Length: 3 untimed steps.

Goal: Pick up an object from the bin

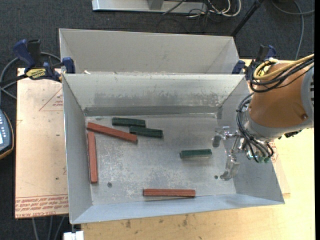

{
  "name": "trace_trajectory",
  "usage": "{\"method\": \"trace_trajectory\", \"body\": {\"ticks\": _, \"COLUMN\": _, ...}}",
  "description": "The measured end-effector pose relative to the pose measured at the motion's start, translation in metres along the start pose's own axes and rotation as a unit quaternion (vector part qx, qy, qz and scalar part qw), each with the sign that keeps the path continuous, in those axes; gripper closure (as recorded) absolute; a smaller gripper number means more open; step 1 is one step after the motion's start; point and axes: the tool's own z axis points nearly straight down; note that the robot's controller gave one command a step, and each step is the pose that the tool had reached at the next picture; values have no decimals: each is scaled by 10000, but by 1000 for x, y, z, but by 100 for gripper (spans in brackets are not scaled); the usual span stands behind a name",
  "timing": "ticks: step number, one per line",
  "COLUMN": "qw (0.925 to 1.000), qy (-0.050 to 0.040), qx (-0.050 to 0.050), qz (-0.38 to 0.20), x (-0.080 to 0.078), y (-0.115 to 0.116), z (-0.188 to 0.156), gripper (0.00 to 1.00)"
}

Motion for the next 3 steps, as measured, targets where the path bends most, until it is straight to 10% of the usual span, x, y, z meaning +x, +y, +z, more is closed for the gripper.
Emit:
{"method": "trace_trajectory", "body": {"ticks": 1, "qw": 9990, "qy": -9, "qx": -19, "qz": 451, "x": -36, "y": 81, "z": 91, "gripper": 0}}
{"method": "trace_trajectory", "body": {"ticks": 2, "qw": 9969, "qy": -86, "qx": 11, "qz": -780, "x": -52, "y": 81, "z": -36, "gripper": 0}}
{"method": "trace_trajectory", "body": {"ticks": 3, "qw": 9966, "qy": 8, "qx": 5, "qz": -819, "x": -14, "y": 18, "z": 86, "gripper": 0}}
